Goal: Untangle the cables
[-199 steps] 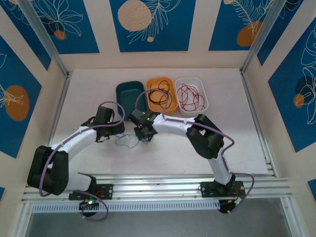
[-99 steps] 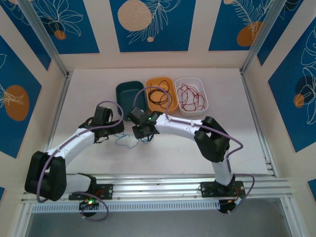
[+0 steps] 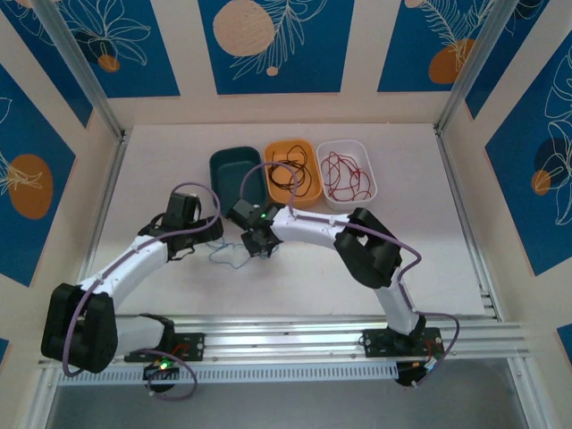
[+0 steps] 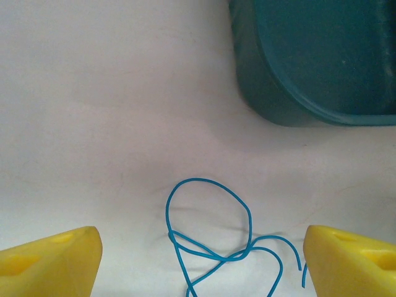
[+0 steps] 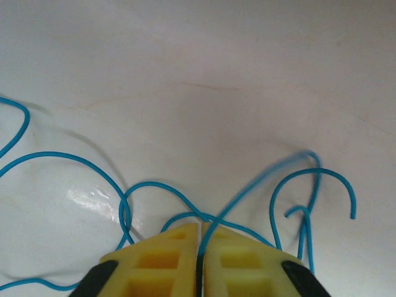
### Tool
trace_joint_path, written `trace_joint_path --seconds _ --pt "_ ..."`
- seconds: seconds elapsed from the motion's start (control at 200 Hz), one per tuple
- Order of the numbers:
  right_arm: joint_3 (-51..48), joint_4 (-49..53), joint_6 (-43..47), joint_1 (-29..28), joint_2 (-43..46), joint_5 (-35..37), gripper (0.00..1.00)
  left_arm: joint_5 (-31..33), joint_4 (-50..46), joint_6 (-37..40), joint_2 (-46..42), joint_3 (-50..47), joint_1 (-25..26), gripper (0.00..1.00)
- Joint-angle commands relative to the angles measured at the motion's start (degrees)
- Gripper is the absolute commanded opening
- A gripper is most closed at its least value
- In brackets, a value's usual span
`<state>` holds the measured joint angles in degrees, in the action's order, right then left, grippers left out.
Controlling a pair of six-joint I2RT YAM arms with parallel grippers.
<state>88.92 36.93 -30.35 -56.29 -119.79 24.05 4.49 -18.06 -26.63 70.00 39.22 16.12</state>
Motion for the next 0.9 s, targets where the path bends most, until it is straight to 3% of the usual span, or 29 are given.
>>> trace_joint_path --seconds 0.0,0.255,0.505,0.73,0.895 --pt "-0.02 -0.19 0.45 0.42 6.92 0.60 0.02 -0.65 -0.97 0.09 -2.35 -1.03 -0.78 0.85" --pt "-4.04 -3.52 1.90 2.52 19.38 -4.07 0.00 -8.93 -0.82 1.58 -7.14 -1.01 -0.74 0.84" --pt "-8.21 -11.40 2.63 6.55 29.54 -16.31 0.00 -18.52 0.88 0.03 -12.09 -0.52 -0.39 0.83" --pt "-10.78 -16.90 1.62 9.65 33.36 -25.69 0.00 -25.46 8.51 -2.53 -15.84 -2.90 0.14 0.82" --pt "-11.31 -18.92 0.99 11.34 34.25 -32.04 0.00 -30.04 16.87 0.14 -17.43 -6.39 0.76 0.83"
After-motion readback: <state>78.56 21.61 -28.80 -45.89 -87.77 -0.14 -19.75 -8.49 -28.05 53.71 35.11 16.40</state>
